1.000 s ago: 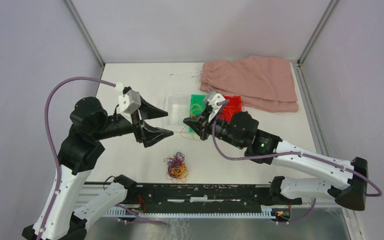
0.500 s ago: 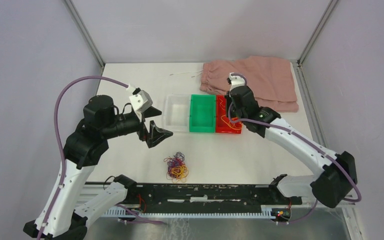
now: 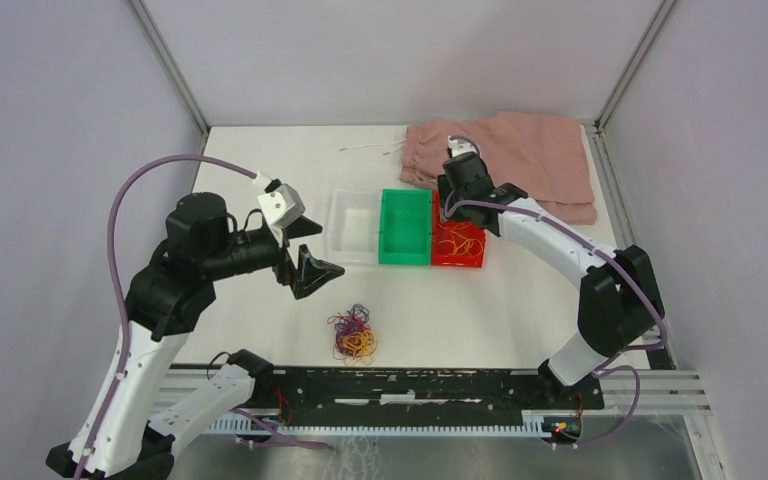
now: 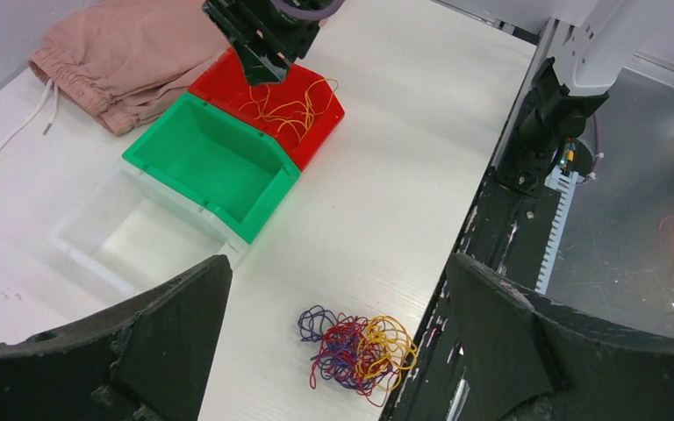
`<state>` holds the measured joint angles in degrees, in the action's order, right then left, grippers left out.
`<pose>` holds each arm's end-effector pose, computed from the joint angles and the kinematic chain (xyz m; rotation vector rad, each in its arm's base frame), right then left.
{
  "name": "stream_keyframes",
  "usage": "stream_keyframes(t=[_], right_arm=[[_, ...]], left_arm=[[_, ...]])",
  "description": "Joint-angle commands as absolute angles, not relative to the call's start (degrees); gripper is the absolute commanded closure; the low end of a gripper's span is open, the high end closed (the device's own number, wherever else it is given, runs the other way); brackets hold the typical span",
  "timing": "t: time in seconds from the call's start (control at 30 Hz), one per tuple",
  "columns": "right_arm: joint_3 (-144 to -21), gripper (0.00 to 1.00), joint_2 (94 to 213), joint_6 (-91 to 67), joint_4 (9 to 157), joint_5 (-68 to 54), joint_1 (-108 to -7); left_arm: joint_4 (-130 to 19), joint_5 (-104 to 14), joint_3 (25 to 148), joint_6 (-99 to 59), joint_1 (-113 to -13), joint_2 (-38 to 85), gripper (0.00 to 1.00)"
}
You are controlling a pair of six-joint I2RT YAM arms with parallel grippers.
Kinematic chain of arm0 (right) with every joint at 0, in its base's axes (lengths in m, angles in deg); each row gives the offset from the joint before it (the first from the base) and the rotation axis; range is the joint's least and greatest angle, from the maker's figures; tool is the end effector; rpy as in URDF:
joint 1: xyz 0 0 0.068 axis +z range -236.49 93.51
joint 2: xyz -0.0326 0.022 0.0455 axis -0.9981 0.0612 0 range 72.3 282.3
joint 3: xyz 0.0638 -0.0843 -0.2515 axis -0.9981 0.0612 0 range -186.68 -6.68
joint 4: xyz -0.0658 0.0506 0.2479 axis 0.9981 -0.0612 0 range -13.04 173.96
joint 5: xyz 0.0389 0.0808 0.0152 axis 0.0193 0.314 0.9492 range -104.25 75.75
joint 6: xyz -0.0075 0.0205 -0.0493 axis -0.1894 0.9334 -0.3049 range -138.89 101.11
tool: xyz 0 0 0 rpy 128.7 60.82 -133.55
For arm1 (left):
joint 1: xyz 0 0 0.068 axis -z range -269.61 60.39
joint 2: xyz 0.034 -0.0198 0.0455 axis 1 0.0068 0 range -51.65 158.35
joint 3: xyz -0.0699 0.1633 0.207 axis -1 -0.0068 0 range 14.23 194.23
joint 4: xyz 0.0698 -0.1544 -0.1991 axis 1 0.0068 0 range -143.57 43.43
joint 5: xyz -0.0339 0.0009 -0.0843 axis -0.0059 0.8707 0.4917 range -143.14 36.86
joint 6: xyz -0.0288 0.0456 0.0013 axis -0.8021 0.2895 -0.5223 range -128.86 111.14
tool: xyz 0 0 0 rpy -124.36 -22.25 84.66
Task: Untangle the cables
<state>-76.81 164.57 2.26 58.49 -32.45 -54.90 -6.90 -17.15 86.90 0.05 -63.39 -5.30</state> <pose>0.3063 0.1752 0.2609 -0.0686 2.3484 0.0675 0.1048 -0.0750 0.4311 0.9770 1.6724 -0.8044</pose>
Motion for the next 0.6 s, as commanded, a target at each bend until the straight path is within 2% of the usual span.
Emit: stream_keyframes(t=[0.0,0.13,0.3,0.57], right_arm=[[-81.7,0.40,162.2,0.9,56.5,-35.8,-55.2],[-80.8,0.43,158.6,1.3,56.8,-34.9,-55.0],[-75.3,0.43,151.0,2.4,62.3,-24.6,-53.2],[-65.0,0.42,146.9,4.1,68.5,-21.4,-30.9]], left_arm=[[-7.6,-17.0,87.3,3.4,-63.2,-5.7,0.01],[-7.6,-16.8,86.7,3.4,-63.2,-5.2,0.01],[-5.9,-16.9,84.7,4.9,-63.2,-4.7,0.01],[-4.6,-19.8,79.0,9.7,-63.2,-5.9,0.01]])
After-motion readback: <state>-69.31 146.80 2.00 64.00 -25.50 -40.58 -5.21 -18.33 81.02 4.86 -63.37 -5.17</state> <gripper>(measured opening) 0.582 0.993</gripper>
